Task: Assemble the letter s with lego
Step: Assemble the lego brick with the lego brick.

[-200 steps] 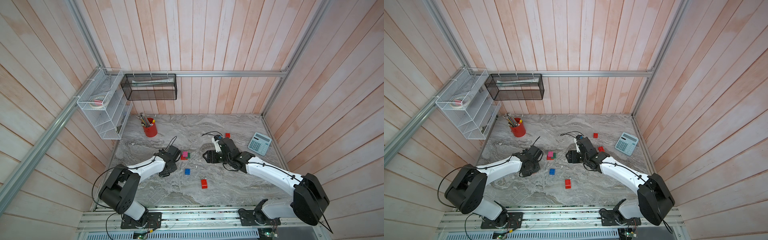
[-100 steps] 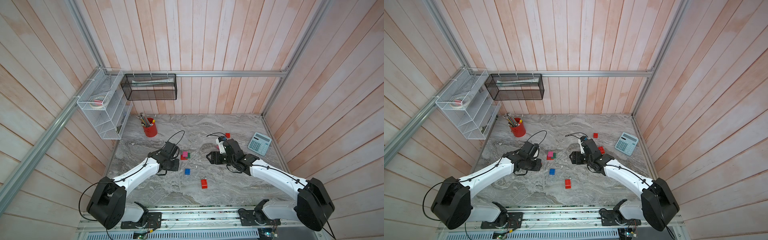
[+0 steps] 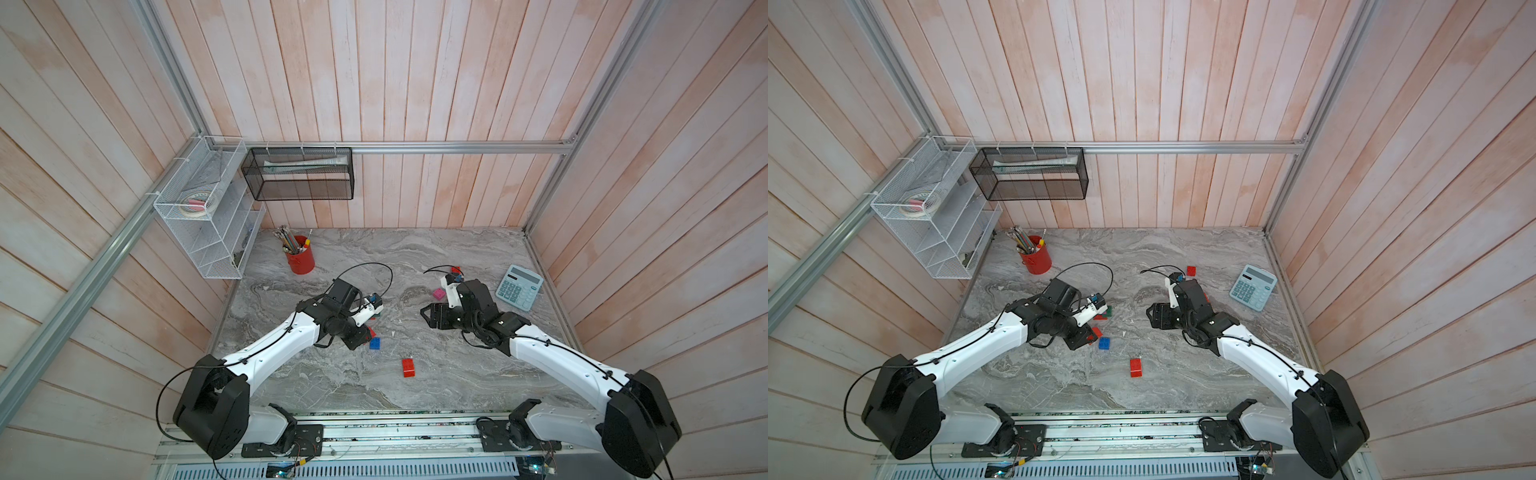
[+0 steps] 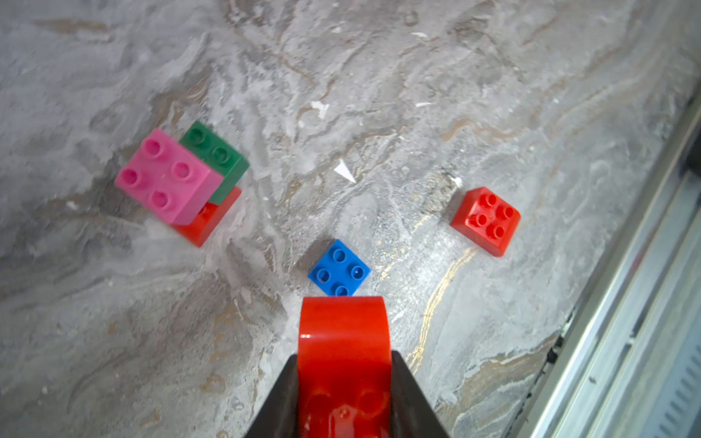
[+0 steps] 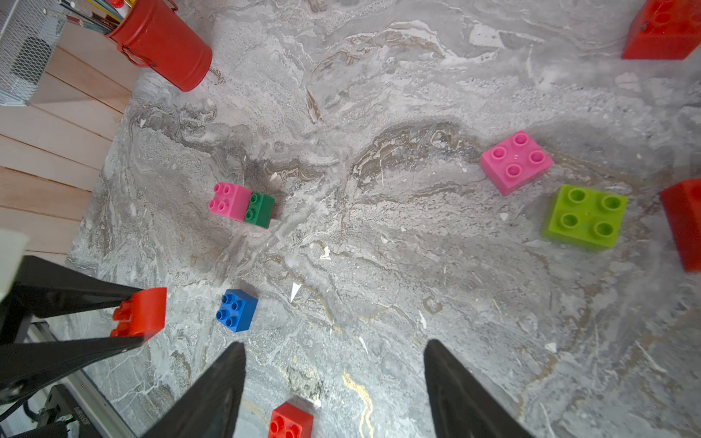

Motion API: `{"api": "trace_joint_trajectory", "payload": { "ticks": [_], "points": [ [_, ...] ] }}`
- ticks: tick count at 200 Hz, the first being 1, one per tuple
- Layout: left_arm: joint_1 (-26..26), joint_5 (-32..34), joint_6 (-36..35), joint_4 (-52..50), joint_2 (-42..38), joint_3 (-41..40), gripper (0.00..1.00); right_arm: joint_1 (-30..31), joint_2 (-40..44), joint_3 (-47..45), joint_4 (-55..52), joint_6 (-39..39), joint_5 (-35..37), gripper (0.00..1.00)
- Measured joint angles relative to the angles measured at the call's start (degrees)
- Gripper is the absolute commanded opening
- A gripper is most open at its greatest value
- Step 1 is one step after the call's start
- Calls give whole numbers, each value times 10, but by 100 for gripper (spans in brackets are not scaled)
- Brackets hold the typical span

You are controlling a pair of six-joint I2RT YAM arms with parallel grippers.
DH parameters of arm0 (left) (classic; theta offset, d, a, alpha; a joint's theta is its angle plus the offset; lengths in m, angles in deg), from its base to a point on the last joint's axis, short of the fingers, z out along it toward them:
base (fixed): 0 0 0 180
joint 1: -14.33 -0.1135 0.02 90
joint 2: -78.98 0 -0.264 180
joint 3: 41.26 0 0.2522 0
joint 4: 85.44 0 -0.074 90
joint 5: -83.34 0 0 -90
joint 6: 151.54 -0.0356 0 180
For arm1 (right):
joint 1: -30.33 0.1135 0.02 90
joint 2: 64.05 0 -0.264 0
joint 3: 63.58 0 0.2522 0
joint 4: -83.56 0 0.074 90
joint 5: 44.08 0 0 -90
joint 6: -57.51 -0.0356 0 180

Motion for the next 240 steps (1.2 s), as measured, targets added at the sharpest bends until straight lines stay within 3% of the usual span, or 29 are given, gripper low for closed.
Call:
{"api": "trace_joint_trajectory", "payload": {
  "ticks": [53,91,155,240],
  "points": [
    [7,-19,-154,14,7,0,25,-13,24,-32,-1,6,0,76],
    [13,-20,-230,-5,76,28,24,-20,47,-57,2,14,-4,78],
    [23,-18,-302,-16,140,76,22,-35,78,-93,9,15,-17,78],
    [40,-8,-341,-37,212,132,20,-43,78,-98,11,15,-26,78]
  ]
}}
